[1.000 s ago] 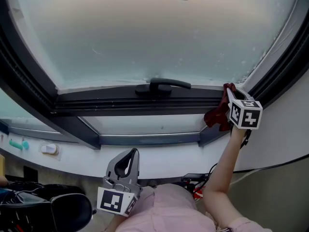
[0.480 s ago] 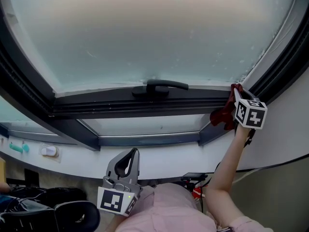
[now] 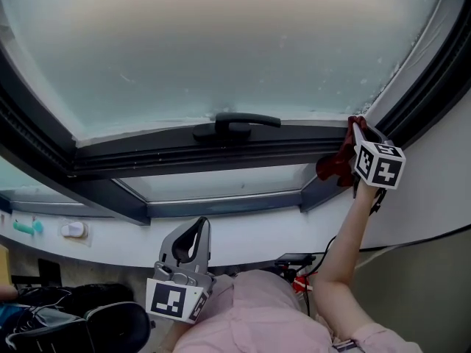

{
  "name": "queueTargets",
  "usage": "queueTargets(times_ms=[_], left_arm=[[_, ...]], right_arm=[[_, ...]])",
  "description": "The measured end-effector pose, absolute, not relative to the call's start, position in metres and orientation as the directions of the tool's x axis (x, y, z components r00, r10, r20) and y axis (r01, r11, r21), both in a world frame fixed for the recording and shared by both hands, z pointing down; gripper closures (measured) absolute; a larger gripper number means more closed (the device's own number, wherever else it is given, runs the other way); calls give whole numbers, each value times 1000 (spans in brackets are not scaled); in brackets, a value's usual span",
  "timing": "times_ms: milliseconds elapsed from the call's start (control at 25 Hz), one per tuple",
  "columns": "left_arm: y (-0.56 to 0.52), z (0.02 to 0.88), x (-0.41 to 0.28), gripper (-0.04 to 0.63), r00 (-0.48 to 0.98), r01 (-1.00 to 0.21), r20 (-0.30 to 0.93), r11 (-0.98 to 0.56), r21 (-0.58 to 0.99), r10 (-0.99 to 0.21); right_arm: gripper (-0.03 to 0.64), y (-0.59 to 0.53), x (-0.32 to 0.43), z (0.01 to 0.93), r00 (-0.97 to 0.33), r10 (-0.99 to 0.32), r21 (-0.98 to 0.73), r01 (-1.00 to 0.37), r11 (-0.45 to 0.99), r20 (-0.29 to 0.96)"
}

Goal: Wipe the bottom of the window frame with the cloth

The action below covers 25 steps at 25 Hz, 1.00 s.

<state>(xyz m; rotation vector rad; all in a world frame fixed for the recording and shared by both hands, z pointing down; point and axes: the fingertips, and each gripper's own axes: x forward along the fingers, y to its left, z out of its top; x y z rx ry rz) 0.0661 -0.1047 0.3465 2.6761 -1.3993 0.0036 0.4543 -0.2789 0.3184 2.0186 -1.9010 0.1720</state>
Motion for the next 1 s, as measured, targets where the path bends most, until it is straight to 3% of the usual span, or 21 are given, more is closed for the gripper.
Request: queueTargets(times_ms=[320,520,680,1000], left_arm=[[-98,346,63,595,571,-819,64,-564,103,-818],[-90,347,57,595,568,-822,97,-560,99,-817],[-97,337,55,595,573,-819,56,-569,71,-818],[-77,340,40,595,569,-822,80,-565,65,-819]], right_arm=[[560,-267,448,307,43,-973,131,-991,-13,226],[561,-223,412,282,-90,-994,1,-996,90,59],[561,-196,380,267,-182,-983,-41,-982,183,-28],[561,-149,335,288,-275,-961,-50,-960,274,15]])
